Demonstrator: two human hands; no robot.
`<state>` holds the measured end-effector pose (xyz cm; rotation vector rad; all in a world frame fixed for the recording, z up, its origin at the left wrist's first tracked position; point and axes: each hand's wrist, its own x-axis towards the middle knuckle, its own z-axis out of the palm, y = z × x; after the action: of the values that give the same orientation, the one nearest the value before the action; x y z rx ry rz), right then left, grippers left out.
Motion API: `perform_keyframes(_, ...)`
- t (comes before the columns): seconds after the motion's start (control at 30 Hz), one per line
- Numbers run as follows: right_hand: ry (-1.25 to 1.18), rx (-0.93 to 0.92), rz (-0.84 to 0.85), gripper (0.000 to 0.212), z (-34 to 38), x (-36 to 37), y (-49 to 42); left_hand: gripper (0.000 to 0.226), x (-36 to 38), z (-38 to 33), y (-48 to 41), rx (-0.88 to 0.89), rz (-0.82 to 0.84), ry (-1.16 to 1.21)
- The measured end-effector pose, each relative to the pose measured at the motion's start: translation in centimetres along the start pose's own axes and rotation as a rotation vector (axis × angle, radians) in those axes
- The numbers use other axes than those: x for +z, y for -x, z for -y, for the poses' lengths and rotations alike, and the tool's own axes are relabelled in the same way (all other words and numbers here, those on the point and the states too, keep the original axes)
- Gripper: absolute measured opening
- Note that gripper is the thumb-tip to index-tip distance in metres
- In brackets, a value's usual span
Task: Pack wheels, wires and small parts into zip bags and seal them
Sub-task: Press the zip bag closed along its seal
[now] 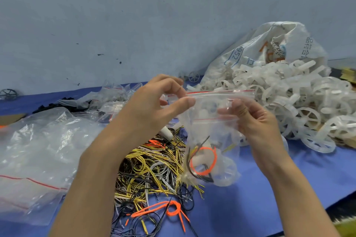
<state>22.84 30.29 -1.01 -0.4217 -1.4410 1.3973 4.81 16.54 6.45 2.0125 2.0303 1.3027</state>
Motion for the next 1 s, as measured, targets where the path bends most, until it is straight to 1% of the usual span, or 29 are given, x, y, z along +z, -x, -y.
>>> perform_keyframes(0.07,-0.018,0.043,-0.006,0.014,-0.2,0.0,-0.1,0.032,0.1,0.6,0.3,-0.115,0.094,0.010)
perform_keyframes(0.13,0.011,0.098,-0.003,0.017,-0.6,0.1,0.0,0.034,0.3,1.3,0.5,-0.193,0.174,0.052)
perform_keyframes(0.23,0.019,0.140,-0.002,0.018,-0.7,-0.2,-0.1,0.027,0.3,1.8,0.7,-0.201,0.202,0.142)
perform_keyframes(0.37,0.016,0.150,-0.019,0.022,-0.6,-0.7,-0.2,0.010,-0.2,2.3,1.0,-0.187,0.238,0.098)
perform_keyframes(0.4,0.013,0.154,-0.023,0.023,-0.6,-0.7,-0.2,0.011,-0.2,2.5,1.0,-0.185,0.244,0.096)
perform_keyframes(0.47,0.010,0.155,-0.012,0.024,-0.5,-0.8,-0.1,0.015,0.1,2.7,0.9,-0.183,0.213,0.089)
perform_keyframes(0.6,0.023,0.144,-0.022,0.024,-0.2,-1.0,0.0,0.017,1.2,3.0,0.6,-0.197,0.084,0.118)
perform_keyframes(0.7,0.000,0.139,-0.034,0.022,-0.3,-1.0,0.1,0.024,1.8,3.7,0.7,-0.246,0.039,0.243)
perform_keyframes(0.77,-0.011,0.141,-0.042,0.020,-0.4,-0.9,0.1,0.021,2.2,4.2,0.9,-0.323,0.015,0.316)
perform_keyframes(0.83,-0.011,0.149,-0.059,0.020,-0.5,-0.8,0.0,0.010,2.6,4.8,1.2,-0.416,0.001,0.378)
perform_keyframes(0.9,-0.011,0.159,-0.074,0.021,-0.6,-0.7,-0.1,0.019,2.9,5.2,1.4,-0.473,0.017,0.437)
perform_keyframes(1.0,-0.027,0.169,-0.083,0.019,-0.6,-0.7,-0.1,0.017,3.0,5.5,1.6,-0.498,0.035,0.539)
